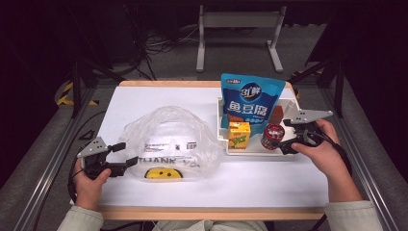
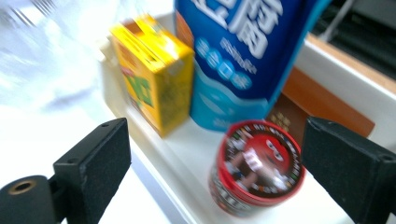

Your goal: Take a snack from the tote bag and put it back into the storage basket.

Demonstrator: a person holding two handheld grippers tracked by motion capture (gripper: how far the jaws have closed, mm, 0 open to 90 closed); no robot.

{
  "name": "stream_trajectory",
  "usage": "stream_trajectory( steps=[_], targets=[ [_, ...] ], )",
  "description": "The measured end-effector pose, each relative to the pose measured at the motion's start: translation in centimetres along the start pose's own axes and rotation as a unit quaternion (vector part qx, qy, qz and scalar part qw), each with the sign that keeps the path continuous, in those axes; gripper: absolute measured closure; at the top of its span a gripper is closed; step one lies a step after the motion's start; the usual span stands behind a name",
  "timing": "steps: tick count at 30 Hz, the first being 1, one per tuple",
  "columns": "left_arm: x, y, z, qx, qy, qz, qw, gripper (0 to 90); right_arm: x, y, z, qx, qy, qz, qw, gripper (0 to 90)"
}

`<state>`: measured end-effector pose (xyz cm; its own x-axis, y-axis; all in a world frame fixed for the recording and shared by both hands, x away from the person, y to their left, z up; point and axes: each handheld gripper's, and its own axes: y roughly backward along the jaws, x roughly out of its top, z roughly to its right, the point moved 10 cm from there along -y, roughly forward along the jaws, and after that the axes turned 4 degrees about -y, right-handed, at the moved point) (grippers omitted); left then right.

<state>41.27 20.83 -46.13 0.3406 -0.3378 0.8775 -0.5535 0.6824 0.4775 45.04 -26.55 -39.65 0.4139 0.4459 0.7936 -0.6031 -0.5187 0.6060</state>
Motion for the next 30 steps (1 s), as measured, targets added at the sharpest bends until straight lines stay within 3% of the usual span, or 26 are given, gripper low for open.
stream_trajectory(
  steps=[5, 10, 18, 25, 30],
  targets=[
    [0.1, 0.3, 0.7, -0.007, -0.005, -0.001, 1.0, 21.5, 0.1, 0.9, -1.4, 0.014, -0.007, 0.036, 0.9992, 9.2],
    [0.1, 0.6, 1.0, -0.006, -0.008, 0.001, 0.9999, 21.4, -0.2, 1.2, -2.5, 0.03, -0.003, 0.053, 0.9981, 8.8],
    [0.1, 1.1, 1.5, -0.011, -0.01, 0.007, 0.9999, 21.3, -0.8, 0.9, -4.4, 0.055, -0.005, 0.072, 0.9959, 6.6],
    [-0.3, 1.4, 1.9, -0.017, -0.011, 0.006, 0.9998, 21.0, -2.2, 0.1, -5.8, 0.062, 0.009, 0.072, 0.9954, 7.6],
    [-0.8, 1.9, 2.0, -0.016, -0.006, 0.012, 0.9998, 21.0, -2.7, -0.5, -6.8, 0.064, 0.003, 0.083, 0.9945, 7.9]
  ],
)
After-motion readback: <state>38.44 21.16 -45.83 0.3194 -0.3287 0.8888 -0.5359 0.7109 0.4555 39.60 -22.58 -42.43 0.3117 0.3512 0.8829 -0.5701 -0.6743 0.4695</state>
